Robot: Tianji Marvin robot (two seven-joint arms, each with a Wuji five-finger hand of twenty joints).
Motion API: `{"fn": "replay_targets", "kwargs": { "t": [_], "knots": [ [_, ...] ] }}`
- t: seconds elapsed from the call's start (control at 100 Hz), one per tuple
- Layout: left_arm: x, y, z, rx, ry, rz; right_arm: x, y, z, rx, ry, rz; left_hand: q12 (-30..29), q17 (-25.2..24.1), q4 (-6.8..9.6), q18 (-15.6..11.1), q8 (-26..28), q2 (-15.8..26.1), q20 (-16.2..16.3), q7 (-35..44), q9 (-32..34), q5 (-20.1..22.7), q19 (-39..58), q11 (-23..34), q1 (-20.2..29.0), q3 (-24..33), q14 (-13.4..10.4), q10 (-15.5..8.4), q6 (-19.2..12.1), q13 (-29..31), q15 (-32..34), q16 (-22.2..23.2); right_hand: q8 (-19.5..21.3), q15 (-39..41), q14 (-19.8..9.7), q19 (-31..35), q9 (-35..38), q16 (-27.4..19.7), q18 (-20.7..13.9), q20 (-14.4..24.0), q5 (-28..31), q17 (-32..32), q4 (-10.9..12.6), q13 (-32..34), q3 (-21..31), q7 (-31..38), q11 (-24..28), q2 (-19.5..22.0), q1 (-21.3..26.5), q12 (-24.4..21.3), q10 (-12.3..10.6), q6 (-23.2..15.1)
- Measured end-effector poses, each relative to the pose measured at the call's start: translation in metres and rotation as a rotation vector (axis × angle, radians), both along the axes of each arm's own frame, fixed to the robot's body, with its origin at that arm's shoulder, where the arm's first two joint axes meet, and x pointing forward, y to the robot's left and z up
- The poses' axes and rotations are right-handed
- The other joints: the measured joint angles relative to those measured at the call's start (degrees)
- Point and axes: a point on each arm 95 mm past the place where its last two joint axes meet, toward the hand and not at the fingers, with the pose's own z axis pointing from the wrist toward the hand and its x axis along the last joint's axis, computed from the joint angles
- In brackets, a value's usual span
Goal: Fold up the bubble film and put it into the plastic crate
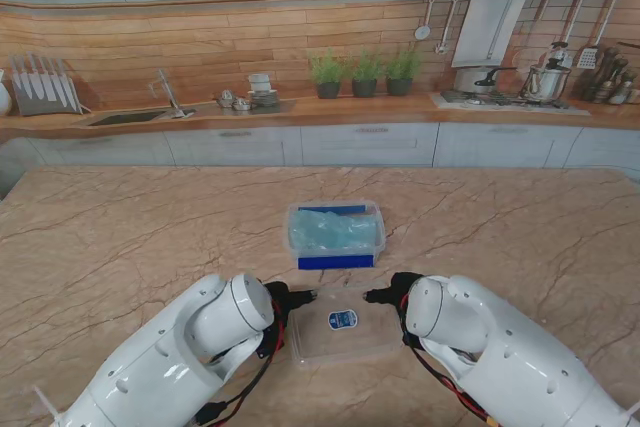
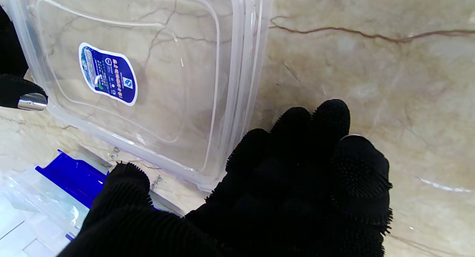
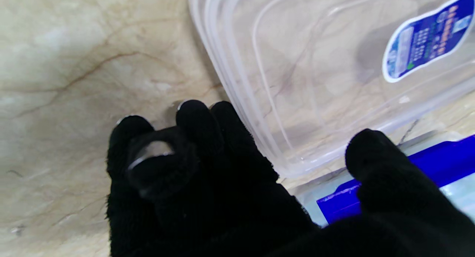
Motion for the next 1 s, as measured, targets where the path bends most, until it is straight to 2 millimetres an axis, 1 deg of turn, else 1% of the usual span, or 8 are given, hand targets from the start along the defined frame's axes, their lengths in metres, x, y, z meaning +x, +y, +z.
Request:
{"fn": "replay_targets", "kwargs": {
  "t": [0.06, 0.18, 0.28, 0.35, 0.41, 0.61, 0.66, 1.0],
  "knots": [
    [-0.002, -0.001, -0.001, -0.004, -0.016, 0.003, -0.002, -0.002, 0.001, 0.015, -0.003, 0.000, 0.00, 0.35, 0.00, 0.67, -0.05, 0.00, 0.00, 0.21, 0.77, 0.79, 0.13, 0.10, 0.00, 0.00, 0.47, 0.29, 0.18, 0.54, 0.00, -0.01, -0.02, 0.04, 0.55, -0.01, -0.20, 0.00, 0.50, -0.01, 0.00, 0.00, 0.00, 0.00, 0.00, -2.25, -0.18, 0.00, 0.00, 0.00, 0.56, 0.77],
    [-0.005, 0.002, -0.002, -0.035, -0.012, 0.025, -0.008, -0.006, 0.004, 0.055, -0.015, 0.007, 0.00, 0.42, 0.00, 0.85, -0.99, 0.00, 0.00, 0.21, 1.01, 1.07, 0.15, 0.05, 0.00, 0.00, 0.55, 0.34, 0.21, 0.73, -0.31, -0.01, -0.60, 0.11, 0.78, -0.02, -0.49, 0.00, 0.58, -0.01, 0.00, 0.00, 0.00, 0.00, 0.00, -7.32, -0.27, 0.00, 0.00, 0.00, 0.89, 1.42],
    [-0.008, 0.008, 0.002, -0.019, -0.028, 0.023, -0.014, -0.005, 0.004, 0.085, -0.019, 0.024, -2.34, -0.09, 0.00, 0.80, -5.71, 0.00, -0.01, -2.93, 0.81, 1.53, 0.11, -2.91, 0.00, 0.00, 0.55, -0.32, -0.96, 0.13, -1.17, -0.18, -1.26, 0.13, 0.71, -0.02, -0.50, 0.00, 0.59, -0.01, -0.09, 0.00, 0.00, 0.00, 0.00, -8.29, -0.27, 0.00, 0.01, 0.00, 0.84, 0.95],
    [-0.011, 0.012, 0.004, 0.007, -0.049, 0.017, -0.019, -0.002, 0.005, 0.102, -0.022, 0.037, -3.17, -0.30, 0.00, 0.71, -6.74, 0.00, -0.01, -4.61, 0.52, 1.53, 0.08, -3.82, 0.00, 0.00, 0.37, -0.78, -1.41, -0.04, -1.46, -0.23, -2.84, 0.13, 0.48, -0.02, -0.50, 0.00, 0.59, -0.01, -0.26, 0.00, 0.00, 0.00, 0.00, -10.15, -0.27, 0.00, 0.01, 0.00, 0.58, 0.23],
    [-0.015, 0.013, 0.004, 0.000, -0.061, 0.025, -0.021, 0.000, 0.006, 0.114, -0.025, 0.039, -3.17, -0.41, 0.00, 0.70, -7.21, 0.00, -0.01, -5.09, 0.52, 1.53, 0.04, -3.87, 0.01, 0.00, 0.37, -0.26, -0.57, -0.09, -1.60, -0.29, -3.77, 0.15, 0.47, -0.02, -0.50, 0.00, 0.59, -0.01, -0.32, 0.00, 0.00, 0.00, 0.00, -11.50, -0.27, 0.00, 0.01, 0.00, 0.58, 0.61],
    [-0.019, 0.018, 0.004, -0.054, -0.068, 0.052, -0.024, -0.001, 0.007, 0.127, -0.031, 0.043, -3.98, -1.00, 0.00, 0.70, -8.24, 0.00, -0.01, -8.76, 0.39, 1.53, -0.19, -5.70, 0.02, 0.00, 0.38, 0.05, -0.05, -0.56, -2.22, -0.35, -4.46, 0.32, 0.47, -0.02, -0.50, 0.00, 0.59, -0.01, -0.34, 0.00, 0.00, 0.00, 0.00, -12.44, -0.27, 0.00, 0.01, 0.00, 0.58, 0.98],
    [-0.021, 0.018, 0.004, -0.052, -0.078, 0.047, -0.024, -0.001, 0.007, 0.129, -0.033, 0.046, -4.08, -1.01, 0.00, 0.70, -9.47, 0.00, -0.01, -8.90, 0.39, 1.53, -0.20, -6.06, 0.02, 0.00, 0.38, 0.05, -0.04, -0.58, -2.24, -0.36, -4.51, 0.42, 0.47, -0.02, -0.50, 0.00, 0.59, -0.01, -0.35, 0.00, 0.00, 0.00, 0.00, -12.91, -0.27, 0.00, 0.01, 0.00, 0.58, 1.00],
    [-0.026, 0.023, 0.007, -0.097, -0.098, 0.066, -0.028, -0.004, 0.013, 0.161, -0.062, 0.042, -6.29, -1.89, 0.00, 0.70, -9.54, -0.01, -0.01, -9.64, 0.04, 1.51, -1.25, -10.02, 0.06, 0.00, 0.38, 0.05, -0.02, -1.30, -3.23, -0.83, -4.75, 0.53, 0.51, -0.02, -0.46, 0.00, 0.59, -0.01, -0.36, 0.00, 0.00, 0.00, 0.00, -12.99, -0.27, 0.00, 0.01, 0.00, 0.58, 1.10]
  ]
}}
